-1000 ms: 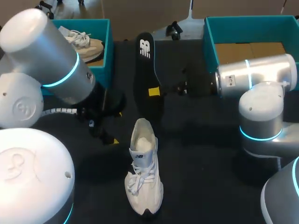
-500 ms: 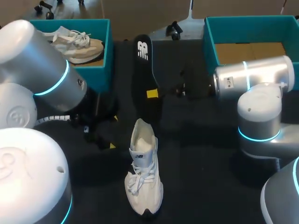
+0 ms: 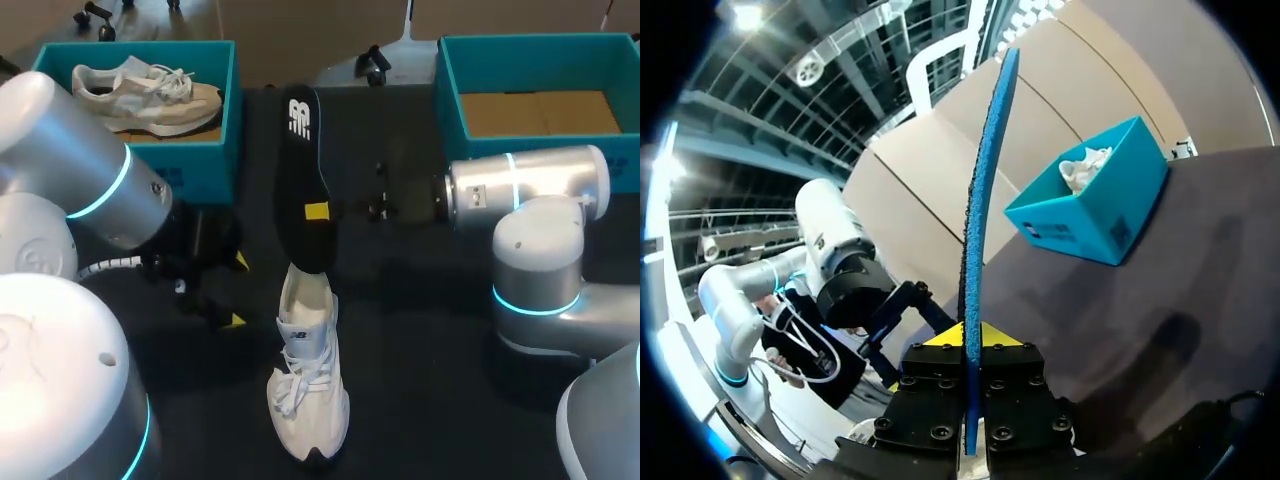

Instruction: Take the shoe out of the shoebox, open the shoe tongue, remove and reinsert the insole, then place the shoe into the shoebox

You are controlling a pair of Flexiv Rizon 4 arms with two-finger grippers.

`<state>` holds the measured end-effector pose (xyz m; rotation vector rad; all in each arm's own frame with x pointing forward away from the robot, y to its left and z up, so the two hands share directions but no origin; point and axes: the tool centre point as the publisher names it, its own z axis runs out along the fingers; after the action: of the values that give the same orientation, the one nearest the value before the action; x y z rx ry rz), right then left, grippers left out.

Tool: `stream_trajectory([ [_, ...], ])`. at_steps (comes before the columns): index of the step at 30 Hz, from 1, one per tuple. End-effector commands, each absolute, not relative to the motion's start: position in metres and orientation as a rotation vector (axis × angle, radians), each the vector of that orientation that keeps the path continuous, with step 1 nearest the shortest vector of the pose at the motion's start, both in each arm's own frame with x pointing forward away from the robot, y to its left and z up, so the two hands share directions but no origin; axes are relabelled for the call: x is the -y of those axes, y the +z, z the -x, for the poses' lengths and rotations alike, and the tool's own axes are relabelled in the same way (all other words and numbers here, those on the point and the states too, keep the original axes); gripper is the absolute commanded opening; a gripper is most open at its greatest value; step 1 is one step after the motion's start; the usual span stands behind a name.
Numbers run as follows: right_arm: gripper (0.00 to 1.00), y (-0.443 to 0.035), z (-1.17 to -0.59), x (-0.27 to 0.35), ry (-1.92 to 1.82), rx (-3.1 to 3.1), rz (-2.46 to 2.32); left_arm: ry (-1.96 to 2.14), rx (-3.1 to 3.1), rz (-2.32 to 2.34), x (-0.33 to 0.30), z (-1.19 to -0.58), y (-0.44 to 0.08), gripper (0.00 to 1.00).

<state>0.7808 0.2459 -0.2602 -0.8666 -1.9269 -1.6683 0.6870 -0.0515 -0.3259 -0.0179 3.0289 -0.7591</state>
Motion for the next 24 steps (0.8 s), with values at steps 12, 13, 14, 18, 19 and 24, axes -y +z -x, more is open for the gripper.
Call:
stream_trajectory([
  [12,0.00,-0.264,-0.779,-0.257,-1.688,1.920,0.848,-0.806,-3.022,-0.074,0.061,-0.680,-0.337,1.00],
  [13,0.00,-0.265,-0.778,-0.258,-1.690,1.919,0.850,-0.805,-3.025,-0.076,0.062,-0.679,-0.340,1.00],
  [14,0.00,-0.266,-0.777,-0.258,-1.701,1.915,0.854,-0.821,-3.028,-0.074,0.063,-0.679,-0.342,1.00],
  [18,0.00,-0.266,-0.769,-0.257,-1.764,1.896,0.845,-0.796,-2.995,-0.102,0.066,-0.678,-0.346,1.00],
  [19,0.00,-0.266,-0.768,-0.256,-1.771,1.895,0.846,-0.794,-2.989,-0.104,0.066,-0.678,-0.347,1.00],
  [24,0.00,-0.266,-0.764,-0.256,-1.821,1.876,0.858,-0.793,-2.968,-0.080,0.064,-0.680,-0.349,1.00],
])
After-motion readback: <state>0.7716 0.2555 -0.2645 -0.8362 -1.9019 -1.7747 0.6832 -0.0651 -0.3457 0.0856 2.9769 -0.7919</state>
